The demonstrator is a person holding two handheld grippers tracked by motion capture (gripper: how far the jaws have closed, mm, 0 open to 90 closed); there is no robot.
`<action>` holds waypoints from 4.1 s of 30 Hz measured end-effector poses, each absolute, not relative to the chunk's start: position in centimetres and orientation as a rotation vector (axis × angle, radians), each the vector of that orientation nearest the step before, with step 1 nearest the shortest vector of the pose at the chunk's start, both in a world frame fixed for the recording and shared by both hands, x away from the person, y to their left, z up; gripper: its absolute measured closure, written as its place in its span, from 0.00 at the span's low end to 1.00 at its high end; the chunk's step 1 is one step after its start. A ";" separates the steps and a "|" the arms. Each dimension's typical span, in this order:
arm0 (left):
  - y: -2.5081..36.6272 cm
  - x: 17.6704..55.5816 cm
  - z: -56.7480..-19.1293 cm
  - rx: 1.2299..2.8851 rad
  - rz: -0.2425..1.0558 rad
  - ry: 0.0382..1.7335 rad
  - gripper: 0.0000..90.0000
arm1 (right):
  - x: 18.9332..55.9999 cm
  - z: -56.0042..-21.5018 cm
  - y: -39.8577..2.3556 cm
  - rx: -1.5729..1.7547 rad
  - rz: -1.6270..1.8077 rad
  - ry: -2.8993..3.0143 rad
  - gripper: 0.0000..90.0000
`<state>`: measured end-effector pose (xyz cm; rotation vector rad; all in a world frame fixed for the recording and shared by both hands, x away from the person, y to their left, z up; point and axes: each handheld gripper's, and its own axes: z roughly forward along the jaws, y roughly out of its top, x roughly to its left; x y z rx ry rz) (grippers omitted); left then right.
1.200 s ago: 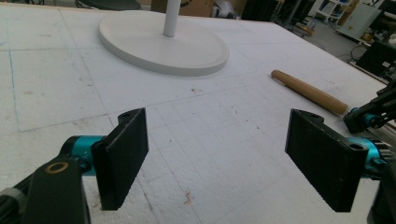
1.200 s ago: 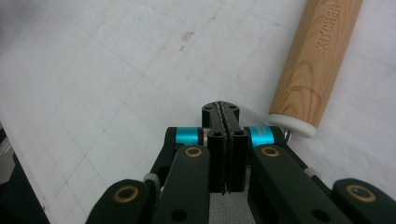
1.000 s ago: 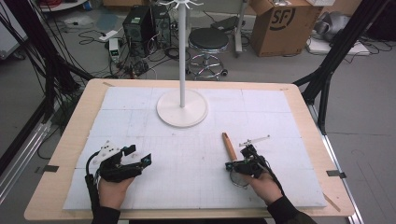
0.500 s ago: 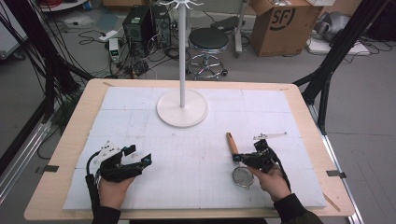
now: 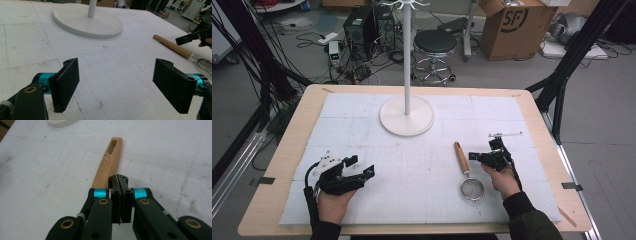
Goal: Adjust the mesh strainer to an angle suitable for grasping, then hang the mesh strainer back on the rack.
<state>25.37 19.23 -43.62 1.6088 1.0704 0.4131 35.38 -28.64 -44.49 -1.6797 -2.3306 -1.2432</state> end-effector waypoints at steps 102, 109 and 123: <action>19.1 25.3 -43.6 1.617 0.409 1.068 0.24 | 32.1 -43.5 -23.3 -1.263 -1.197 -2.501 0.47; 19.1 25.3 -43.6 1.617 0.410 1.069 0.24 | 31.9 -43.7 -22.5 -1.239 -1.168 -2.526 0.47; 19.0 25.4 -43.7 1.623 0.403 1.069 0.24 | 31.6 -44.0 -21.4 -1.228 -1.107 -2.623 0.52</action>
